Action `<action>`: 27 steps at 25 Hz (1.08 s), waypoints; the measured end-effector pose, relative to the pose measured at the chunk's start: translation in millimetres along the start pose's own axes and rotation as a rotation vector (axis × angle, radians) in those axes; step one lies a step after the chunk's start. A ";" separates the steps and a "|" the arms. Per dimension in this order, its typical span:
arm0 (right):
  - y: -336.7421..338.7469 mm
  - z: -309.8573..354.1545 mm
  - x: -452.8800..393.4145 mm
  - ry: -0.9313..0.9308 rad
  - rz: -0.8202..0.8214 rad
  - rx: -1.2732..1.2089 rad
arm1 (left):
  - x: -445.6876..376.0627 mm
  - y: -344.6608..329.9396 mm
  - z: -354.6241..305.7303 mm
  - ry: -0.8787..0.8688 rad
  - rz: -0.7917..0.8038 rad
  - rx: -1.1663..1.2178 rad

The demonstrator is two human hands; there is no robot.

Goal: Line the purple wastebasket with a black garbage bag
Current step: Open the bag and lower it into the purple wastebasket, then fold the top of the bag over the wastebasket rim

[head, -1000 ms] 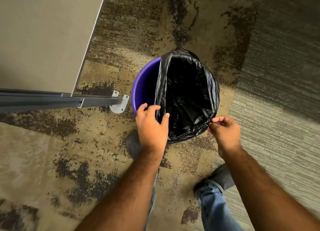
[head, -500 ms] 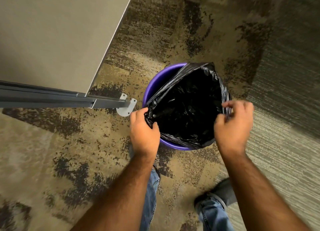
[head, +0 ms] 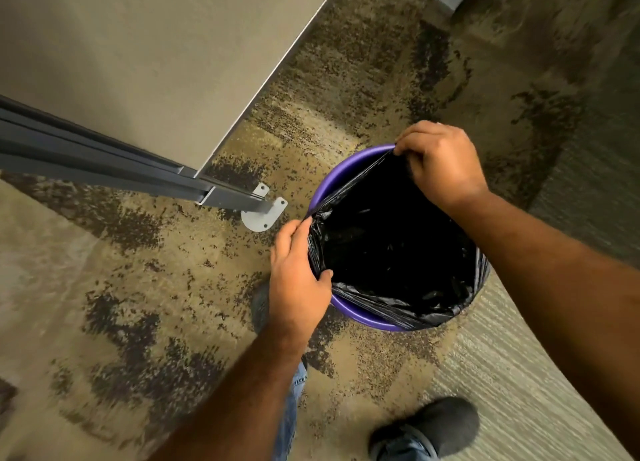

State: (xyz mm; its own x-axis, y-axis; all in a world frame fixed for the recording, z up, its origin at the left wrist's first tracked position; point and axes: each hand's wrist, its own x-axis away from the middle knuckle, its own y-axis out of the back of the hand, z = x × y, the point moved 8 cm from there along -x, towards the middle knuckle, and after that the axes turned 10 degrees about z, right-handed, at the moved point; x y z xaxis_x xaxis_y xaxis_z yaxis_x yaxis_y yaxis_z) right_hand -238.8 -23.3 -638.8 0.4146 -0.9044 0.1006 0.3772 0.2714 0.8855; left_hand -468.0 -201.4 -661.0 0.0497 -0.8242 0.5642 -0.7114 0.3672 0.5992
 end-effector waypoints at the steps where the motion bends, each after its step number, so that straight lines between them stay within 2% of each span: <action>1: 1.9 1.7 -1.6 0.005 -0.017 -0.026 | -0.4 -0.2 1.4 -0.005 0.004 0.018; 5: 6.5 17.1 -6.4 0.104 -0.041 -0.016 | -3.7 -0.2 0.2 0.000 0.030 0.036; 9: -8.3 14.4 -19.3 -0.065 0.018 -0.156 | -4.9 -5.2 7.8 0.018 0.058 0.089; 14: -11.2 -4.0 -7.8 -0.243 0.197 -0.276 | 1.9 -13.3 18.8 0.054 0.102 0.219; 17: -15.3 -8.7 -10.3 -0.254 0.347 -0.234 | -4.9 -14.2 14.1 0.107 0.120 0.301; 22: -29.9 19.5 -19.9 -0.053 0.484 -0.005 | -11.9 -2.8 16.5 0.150 0.085 0.321; 25: -38.3 9.4 -22.1 -0.144 0.494 0.044 | -12.2 -11.2 31.2 0.239 0.105 0.367; 27: -35.2 0.5 -12.4 -0.207 0.445 0.022 | -9.6 -22.2 33.0 0.248 0.154 0.395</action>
State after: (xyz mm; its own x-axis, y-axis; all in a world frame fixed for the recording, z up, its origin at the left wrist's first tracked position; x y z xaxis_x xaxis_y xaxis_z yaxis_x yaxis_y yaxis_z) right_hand -257.7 -21.8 -671.0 0.3572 -0.7492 0.5577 0.1818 0.6415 0.7453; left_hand -475.9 -215.8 -698.4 0.0542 -0.6277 0.7766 -0.9327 0.2458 0.2637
